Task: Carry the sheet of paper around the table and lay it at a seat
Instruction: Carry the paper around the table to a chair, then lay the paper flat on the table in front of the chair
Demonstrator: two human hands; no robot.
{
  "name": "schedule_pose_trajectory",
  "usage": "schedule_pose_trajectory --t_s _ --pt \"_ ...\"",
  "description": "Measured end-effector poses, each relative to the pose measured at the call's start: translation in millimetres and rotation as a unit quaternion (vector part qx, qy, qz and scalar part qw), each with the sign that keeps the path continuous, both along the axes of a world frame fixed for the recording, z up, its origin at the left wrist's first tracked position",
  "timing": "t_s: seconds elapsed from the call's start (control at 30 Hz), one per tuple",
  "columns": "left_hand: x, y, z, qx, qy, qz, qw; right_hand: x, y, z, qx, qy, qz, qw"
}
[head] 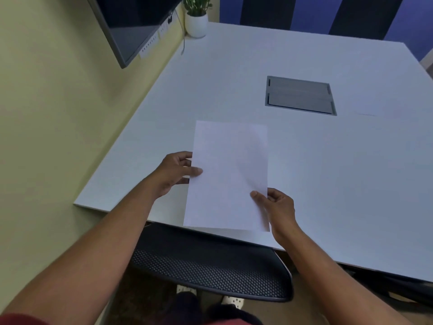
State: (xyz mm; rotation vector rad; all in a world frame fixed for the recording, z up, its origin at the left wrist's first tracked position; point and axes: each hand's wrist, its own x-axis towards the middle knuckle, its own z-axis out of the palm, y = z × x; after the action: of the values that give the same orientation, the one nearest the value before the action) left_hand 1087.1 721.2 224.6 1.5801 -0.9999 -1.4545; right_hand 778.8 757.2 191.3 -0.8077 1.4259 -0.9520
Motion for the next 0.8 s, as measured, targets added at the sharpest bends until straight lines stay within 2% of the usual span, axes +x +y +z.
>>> schedule_pose_trajectory --t_s 0.1,0.27,0.5,0.8 --pt "6 -15 -21 0.036 -0.023 -0.043 0.998 5 -18 -11 0.017 0.020 -0.011 1.000" --pt "10 -34 -52 0.042 -0.037 -0.026 0.998 15 -33 -33 0.053 0.062 0.001 0.997" --pt "30 -58 -119 0.068 -0.118 -0.045 0.990 28 -59 -86 0.114 0.134 0.027 0.984" --pt "35 -76 -182 0.058 -0.183 -0.074 0.979 33 -89 -142 0.132 0.233 0.062 0.961"
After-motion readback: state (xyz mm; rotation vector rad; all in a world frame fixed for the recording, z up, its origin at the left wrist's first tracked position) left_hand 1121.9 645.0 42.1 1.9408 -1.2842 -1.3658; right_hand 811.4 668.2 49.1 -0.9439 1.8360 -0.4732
